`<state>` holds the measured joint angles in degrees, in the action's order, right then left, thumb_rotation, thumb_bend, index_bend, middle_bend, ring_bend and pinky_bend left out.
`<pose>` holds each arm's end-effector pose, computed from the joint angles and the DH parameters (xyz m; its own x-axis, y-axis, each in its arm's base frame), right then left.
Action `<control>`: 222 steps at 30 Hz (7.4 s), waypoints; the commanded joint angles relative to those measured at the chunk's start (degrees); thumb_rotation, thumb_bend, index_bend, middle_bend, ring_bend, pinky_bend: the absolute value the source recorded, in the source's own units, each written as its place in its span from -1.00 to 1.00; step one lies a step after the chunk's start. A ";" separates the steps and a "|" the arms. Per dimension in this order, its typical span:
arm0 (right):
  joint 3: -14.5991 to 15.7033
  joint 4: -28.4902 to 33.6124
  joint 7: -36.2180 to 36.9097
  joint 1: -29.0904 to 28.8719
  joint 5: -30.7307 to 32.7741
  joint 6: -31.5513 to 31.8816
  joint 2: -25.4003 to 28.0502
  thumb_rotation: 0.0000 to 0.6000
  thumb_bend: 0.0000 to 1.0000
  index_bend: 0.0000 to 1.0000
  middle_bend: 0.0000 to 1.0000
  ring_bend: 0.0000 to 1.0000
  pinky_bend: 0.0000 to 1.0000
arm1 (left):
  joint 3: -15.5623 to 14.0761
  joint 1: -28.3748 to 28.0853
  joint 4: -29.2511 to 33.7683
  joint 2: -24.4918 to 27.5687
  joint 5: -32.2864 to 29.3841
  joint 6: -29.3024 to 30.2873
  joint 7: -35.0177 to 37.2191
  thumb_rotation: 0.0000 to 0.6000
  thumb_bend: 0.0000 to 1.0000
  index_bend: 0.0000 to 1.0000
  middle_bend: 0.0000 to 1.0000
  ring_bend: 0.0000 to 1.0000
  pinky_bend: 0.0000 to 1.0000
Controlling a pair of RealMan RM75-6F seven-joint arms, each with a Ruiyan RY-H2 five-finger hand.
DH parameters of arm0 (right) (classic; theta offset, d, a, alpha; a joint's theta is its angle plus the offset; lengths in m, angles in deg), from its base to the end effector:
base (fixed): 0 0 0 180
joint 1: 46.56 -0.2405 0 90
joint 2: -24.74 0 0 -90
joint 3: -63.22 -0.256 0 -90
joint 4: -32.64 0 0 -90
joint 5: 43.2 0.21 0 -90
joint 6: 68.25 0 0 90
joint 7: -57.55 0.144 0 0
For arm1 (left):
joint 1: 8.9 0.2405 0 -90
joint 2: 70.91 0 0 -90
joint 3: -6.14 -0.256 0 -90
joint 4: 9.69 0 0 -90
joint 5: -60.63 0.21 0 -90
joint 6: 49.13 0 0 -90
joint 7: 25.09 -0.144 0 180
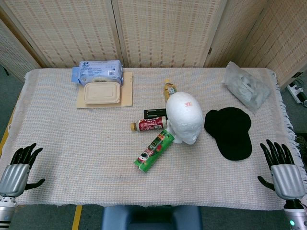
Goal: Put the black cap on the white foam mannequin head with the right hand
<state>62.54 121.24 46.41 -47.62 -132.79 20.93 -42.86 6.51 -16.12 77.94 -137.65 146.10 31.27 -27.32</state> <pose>-0.3198 -0.1524 0.1460 0.5726 0.0068 0.8198 -0.8198 -0.0083 0.5726 -0.3254 0.1854 0.1363 0.4666 0.1050 0.8782 0.8843 -0.0385 -0.4653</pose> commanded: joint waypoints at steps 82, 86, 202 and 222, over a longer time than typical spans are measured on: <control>-2.07 -80.99 34.30 -13.43 1.79 -9.57 -44.83 1.00 -0.68 -0.06 1.00 1.00 1.00 | 4.03 0.96 -6.57 -5.92 -0.84 7.16 -5.43 1.00 -0.63 -0.64 -0.80 -0.98 -0.83; -2.55 -80.98 34.69 -14.09 2.29 -9.30 -45.20 1.00 -0.63 -0.06 1.00 1.00 1.00 | 4.90 1.29 -7.53 -6.99 -0.82 9.13 -5.90 1.00 -0.63 -0.64 -0.80 -0.97 -0.82; -25.57 -52.68 28.43 -42.08 14.47 9.37 -29.58 1.00 0.00 0.54 1.00 1.00 1.00 | 6.48 1.90 -9.38 -7.96 -0.90 11.83 -4.65 1.00 -0.63 -0.64 -0.80 -0.92 -0.75; -28.53 -44.15 17.18 -51.81 13.61 6.80 -31.22 1.00 -0.01 0.54 1.00 1.00 1.00 | 8.48 1.27 -10.56 -7.89 -3.97 10.52 -4.18 1.00 -0.63 -0.65 -0.80 -0.92 -0.75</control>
<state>33.78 77.34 63.29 -99.25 -119.02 27.71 -73.66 14.97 -14.82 67.41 -145.50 142.15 41.82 -31.48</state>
